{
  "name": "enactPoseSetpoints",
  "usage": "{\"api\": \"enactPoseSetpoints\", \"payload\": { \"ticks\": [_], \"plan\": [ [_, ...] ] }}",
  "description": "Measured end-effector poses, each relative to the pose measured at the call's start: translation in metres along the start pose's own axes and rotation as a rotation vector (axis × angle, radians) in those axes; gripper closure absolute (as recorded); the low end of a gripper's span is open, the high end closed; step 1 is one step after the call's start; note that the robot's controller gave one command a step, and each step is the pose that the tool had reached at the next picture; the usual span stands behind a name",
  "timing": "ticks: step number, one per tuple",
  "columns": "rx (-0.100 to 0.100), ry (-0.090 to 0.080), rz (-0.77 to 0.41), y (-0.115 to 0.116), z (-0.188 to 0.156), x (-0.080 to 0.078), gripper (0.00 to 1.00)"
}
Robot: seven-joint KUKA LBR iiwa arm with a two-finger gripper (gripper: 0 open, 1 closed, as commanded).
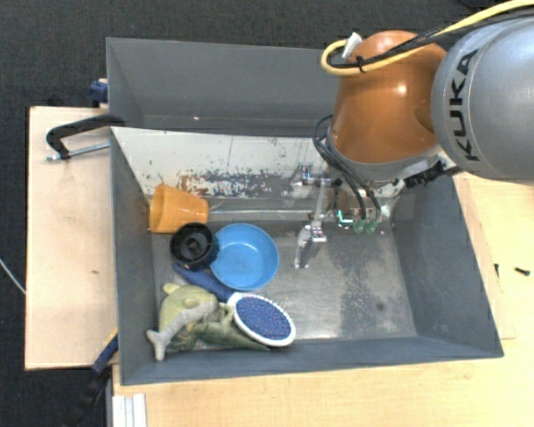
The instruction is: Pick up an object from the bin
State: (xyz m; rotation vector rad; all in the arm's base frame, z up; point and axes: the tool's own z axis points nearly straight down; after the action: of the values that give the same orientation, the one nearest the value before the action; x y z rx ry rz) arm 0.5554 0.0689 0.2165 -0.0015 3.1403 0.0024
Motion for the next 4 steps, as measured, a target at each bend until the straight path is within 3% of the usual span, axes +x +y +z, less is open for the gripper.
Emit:
{"api": "enactPoseSetpoints", "payload": {
  "ticks": [1, 2, 3, 4],
  "plan": [
    [0.000, -0.003, -0.141, 0.011, 0.142, -0.007, 0.00],
    [-0.001, 0.029, -0.147, 0.013, 0.142, 0.000, 1.00],
    [-0.007, -0.002, -0.231, -0.004, 0.141, 0.006, 1.00],
    [0.001, -0.013, -0.251, -0.013, 0.032, 0.000, 1.00]
  ]
}}
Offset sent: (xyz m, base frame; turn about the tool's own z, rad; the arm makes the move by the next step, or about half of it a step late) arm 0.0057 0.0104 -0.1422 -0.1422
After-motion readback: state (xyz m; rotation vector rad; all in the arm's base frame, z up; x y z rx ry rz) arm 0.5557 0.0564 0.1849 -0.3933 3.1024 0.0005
